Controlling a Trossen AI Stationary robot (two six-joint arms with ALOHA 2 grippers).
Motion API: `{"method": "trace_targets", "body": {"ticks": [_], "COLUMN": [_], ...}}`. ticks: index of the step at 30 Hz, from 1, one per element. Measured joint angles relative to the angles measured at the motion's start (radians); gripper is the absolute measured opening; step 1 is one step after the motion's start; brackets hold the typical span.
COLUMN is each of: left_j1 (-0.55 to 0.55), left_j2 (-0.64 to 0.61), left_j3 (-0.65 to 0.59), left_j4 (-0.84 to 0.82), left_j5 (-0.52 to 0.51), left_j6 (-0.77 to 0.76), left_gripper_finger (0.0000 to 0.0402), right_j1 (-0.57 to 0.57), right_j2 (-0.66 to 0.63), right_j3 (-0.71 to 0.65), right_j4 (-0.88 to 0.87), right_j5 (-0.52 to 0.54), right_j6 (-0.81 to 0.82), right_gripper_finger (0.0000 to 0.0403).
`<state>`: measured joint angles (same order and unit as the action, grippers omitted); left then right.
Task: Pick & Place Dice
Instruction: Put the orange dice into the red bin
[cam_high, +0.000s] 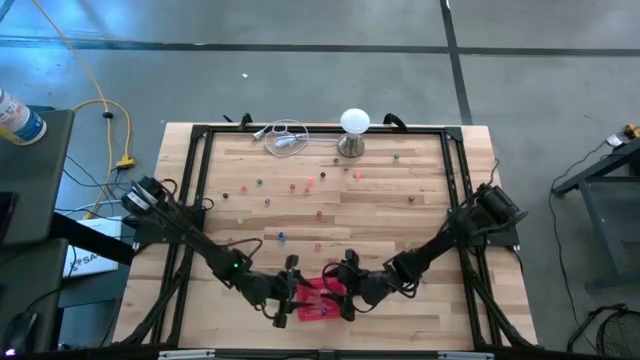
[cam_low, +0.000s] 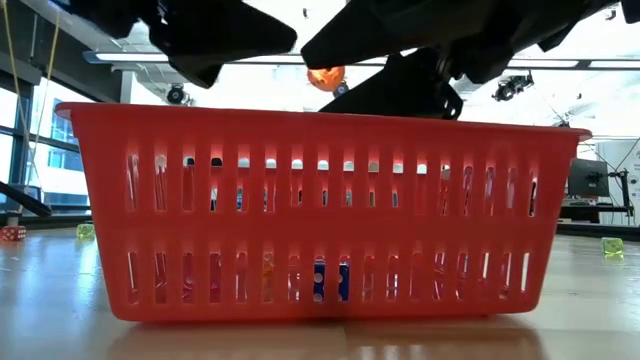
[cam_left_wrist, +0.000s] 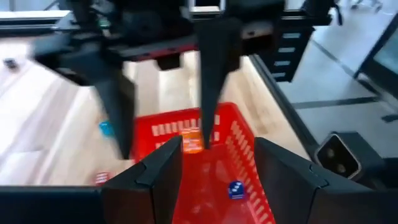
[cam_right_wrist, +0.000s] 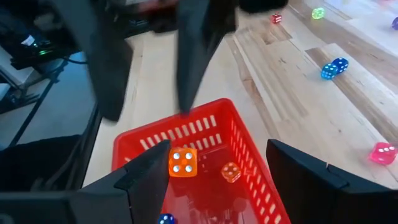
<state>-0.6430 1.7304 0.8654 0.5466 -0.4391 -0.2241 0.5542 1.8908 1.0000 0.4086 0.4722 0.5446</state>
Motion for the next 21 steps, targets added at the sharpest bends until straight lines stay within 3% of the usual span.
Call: {"method": "trace_targets", "body": {"ticks": [8, 21], "left_j1": [0.02, 0.046], "left_j2": [0.06, 0.088], "left_j3": [0.0, 0.0], "left_j4": [0.13, 0.134], "left_j5": [0.014, 0.032], "left_j6": [0.097, 0.031], "left_gripper_finger": [0.0189, 0.0189], "right_j1": [-0.013, -0.013], "right_j2": [0.0, 0.0], "right_j3": [0.0, 0.0], "right_j4": [-0.003, 0.001], "right_j5": [-0.004, -0.04], "right_j6": [0.0, -0.012], "right_gripper_finger": [0.0254, 0.0254]}}
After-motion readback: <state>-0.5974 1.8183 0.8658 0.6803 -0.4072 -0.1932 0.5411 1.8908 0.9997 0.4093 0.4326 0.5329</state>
